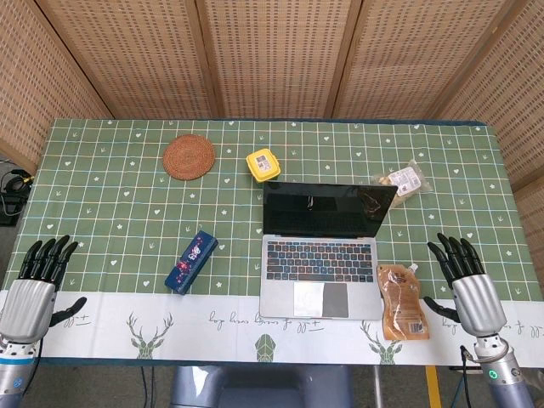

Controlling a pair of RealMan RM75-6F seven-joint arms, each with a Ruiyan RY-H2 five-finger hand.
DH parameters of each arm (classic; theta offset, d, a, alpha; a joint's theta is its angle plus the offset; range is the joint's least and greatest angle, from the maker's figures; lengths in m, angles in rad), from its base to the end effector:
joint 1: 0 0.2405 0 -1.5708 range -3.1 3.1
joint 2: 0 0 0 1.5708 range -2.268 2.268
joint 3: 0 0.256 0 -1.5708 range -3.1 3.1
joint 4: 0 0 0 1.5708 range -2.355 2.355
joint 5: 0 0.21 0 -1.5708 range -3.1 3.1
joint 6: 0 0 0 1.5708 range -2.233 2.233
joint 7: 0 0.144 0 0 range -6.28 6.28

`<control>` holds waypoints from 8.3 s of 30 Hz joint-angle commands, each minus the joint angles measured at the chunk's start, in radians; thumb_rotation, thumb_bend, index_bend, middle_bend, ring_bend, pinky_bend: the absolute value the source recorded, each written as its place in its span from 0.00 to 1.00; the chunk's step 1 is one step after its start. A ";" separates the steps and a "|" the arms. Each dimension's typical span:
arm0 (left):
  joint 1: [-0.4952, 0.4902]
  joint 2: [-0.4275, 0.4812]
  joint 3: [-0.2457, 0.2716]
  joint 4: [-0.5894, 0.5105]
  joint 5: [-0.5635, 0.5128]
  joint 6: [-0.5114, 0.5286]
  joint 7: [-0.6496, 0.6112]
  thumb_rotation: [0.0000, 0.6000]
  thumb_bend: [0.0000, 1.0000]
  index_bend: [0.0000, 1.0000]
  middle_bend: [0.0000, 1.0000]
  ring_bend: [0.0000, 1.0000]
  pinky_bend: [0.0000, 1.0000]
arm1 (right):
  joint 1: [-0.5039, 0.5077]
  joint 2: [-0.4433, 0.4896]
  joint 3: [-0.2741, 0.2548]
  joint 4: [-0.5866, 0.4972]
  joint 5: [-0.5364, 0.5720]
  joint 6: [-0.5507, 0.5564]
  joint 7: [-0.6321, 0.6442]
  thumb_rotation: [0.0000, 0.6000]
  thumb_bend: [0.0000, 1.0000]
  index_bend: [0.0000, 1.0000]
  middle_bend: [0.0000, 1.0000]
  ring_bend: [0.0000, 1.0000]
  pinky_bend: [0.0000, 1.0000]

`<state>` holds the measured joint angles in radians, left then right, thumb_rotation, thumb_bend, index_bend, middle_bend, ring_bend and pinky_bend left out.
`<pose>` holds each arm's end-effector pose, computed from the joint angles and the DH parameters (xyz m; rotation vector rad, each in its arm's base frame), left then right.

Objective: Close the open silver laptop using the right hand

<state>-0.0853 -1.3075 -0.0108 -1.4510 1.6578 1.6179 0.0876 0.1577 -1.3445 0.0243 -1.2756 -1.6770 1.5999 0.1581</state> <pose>-0.2976 0.1715 0.1155 -1.4721 -0.7240 -1.0058 -0.3105 -0.1992 0.1153 1.5141 -0.7673 1.1385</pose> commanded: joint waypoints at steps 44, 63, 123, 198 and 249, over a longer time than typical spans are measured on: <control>-0.011 0.022 -0.022 -0.012 -0.046 -0.030 -0.030 1.00 0.13 0.00 0.00 0.00 0.00 | 0.307 0.147 0.242 -0.432 0.326 -0.437 -0.397 1.00 1.00 0.00 0.00 0.00 0.00; -0.029 0.031 -0.032 -0.014 -0.089 -0.081 -0.050 1.00 0.13 0.00 0.00 0.00 0.00 | 0.585 0.108 0.325 -0.462 0.855 -0.587 -0.803 1.00 1.00 0.03 0.00 0.00 0.00; -0.031 0.076 0.000 -0.070 -0.072 -0.104 -0.035 1.00 0.13 0.00 0.00 0.00 0.00 | 0.879 0.150 0.225 -0.857 1.399 -0.259 -1.290 1.00 1.00 0.60 0.45 0.39 0.42; -0.025 0.083 0.005 -0.068 -0.053 -0.090 -0.057 1.00 0.13 0.00 0.00 0.00 0.00 | 1.060 0.071 0.027 -0.858 1.826 -0.496 -1.194 1.00 1.00 0.59 0.43 0.37 0.41; -0.015 0.016 -0.016 0.001 -0.058 -0.047 -0.029 1.00 0.13 0.00 0.00 0.00 0.00 | 0.184 -0.051 -0.183 0.033 0.216 -0.030 0.063 1.00 0.19 0.00 0.00 0.00 0.00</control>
<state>-0.1001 -1.2904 -0.0271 -1.4504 1.5997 1.5717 0.0567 0.4006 -1.3503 -0.1544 -1.3139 -1.4040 1.5224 0.1796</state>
